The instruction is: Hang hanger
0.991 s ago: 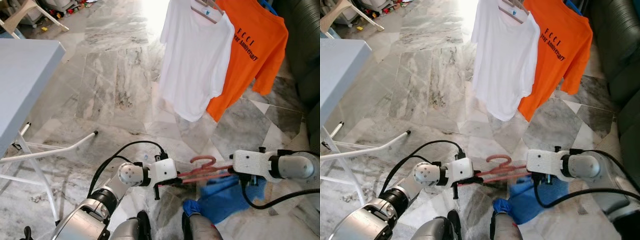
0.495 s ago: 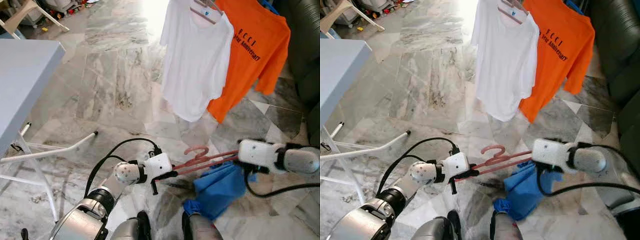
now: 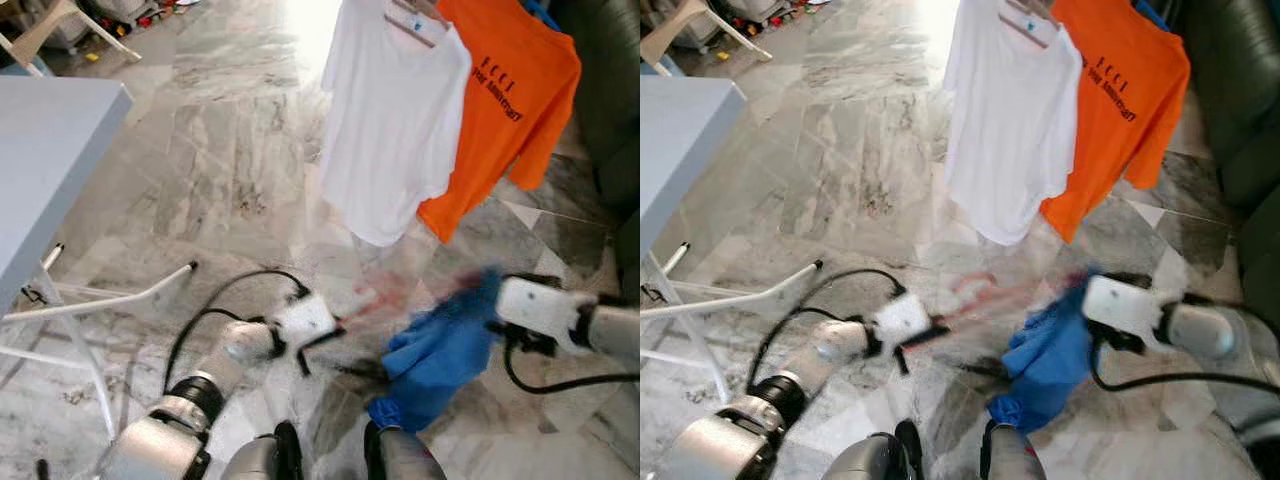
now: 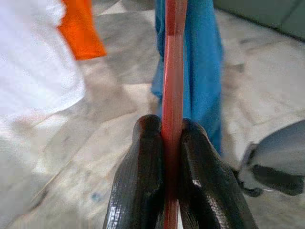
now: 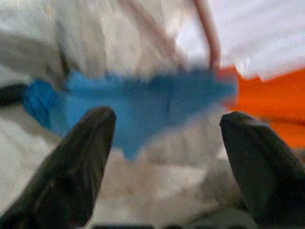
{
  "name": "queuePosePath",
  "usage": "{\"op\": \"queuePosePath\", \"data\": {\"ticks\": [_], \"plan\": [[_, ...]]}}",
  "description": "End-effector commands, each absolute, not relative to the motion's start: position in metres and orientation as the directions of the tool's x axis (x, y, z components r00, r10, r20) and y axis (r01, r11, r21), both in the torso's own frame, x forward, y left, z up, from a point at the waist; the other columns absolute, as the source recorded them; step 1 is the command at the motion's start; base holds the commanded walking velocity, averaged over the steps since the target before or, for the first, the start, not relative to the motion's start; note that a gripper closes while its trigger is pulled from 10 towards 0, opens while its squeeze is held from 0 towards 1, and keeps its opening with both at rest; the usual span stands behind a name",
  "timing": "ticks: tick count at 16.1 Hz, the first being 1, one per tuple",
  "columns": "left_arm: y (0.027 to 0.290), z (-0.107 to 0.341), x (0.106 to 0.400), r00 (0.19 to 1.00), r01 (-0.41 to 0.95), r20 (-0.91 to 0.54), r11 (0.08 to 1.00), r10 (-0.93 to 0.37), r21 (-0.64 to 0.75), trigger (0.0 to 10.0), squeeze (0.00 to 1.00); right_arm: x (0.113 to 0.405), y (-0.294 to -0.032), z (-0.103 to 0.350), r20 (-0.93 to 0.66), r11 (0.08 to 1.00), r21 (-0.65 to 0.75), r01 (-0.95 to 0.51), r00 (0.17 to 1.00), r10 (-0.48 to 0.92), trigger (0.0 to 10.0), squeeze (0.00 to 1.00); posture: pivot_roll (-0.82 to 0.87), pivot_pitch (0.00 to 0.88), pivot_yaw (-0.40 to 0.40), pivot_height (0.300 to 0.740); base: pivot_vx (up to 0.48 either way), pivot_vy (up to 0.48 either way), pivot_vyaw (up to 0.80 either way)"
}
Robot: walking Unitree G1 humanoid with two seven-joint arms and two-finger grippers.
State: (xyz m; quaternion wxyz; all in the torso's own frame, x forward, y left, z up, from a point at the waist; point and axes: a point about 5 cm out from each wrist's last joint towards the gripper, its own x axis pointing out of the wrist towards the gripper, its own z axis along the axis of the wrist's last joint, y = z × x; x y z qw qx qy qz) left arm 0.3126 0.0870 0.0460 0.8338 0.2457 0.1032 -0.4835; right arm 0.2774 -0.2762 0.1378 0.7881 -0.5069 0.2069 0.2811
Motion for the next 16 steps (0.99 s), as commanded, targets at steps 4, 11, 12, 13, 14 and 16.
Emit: {"op": "queuePosePath", "data": {"ticks": [4,11,12,13,14,16], "plan": [[0.091,0.057,0.323,0.585,0.81,-0.336,0.511,-0.738,0.289,0.0,0.0,0.281,-0.288,0.129,-0.423,0.506,-0.765,-0.398,0.903,0.07,10.0,1.0,-0.24,0.265,0.094,0.74,0.0,0.0,0.0],[0.098,0.098,0.343,0.606,0.784,-0.161,0.552,-0.779,0.284,0.0,0.0,0.282,-0.245,0.093,-0.204,0.817,-0.571,-0.08,0.978,-0.046,10.0,0.0,-0.21,0.292,0.101,0.74,0.0,0.0,0.0],[0.1,0.102,0.341,0.572,0.802,-0.158,0.509,-0.805,0.313,0.0,0.0,0.283,-0.24,0.093,-0.178,0.818,-0.571,-0.066,0.983,-0.045,10.0,0.0,-0.2,0.295,0.102,0.74,0.0,0.0,0.0],[0.101,0.104,0.339,0.536,0.822,-0.159,0.469,-0.829,0.323,0.0,0.0,0.285,-0.237,0.094,-0.15,0.817,-0.574,-0.057,0.988,-0.036,10.0,0.0,-0.2,0.296,0.105,0.74,0.0,0.0,0.0],[0.103,0.107,0.337,0.491,0.845,-0.157,0.425,-0.857,0.325,0.0,0.0,0.286,-0.237,0.093,-0.132,0.802,-0.596,-0.047,0.99,-0.041,10.0,0.0,-0.19,0.297,0.108,0.74,0.0,0.0,0.0],[0.106,0.109,0.333,0.429,0.873,-0.172,0.358,-0.887,0.332,0.0,0.0,0.288,-0.243,0.095,-0.103,0.785,-0.619,-0.013,0.993,-0.065,10.0,0.0,-0.18,0.299,0.11,0.74,0.0,0.0,0.0]]}}
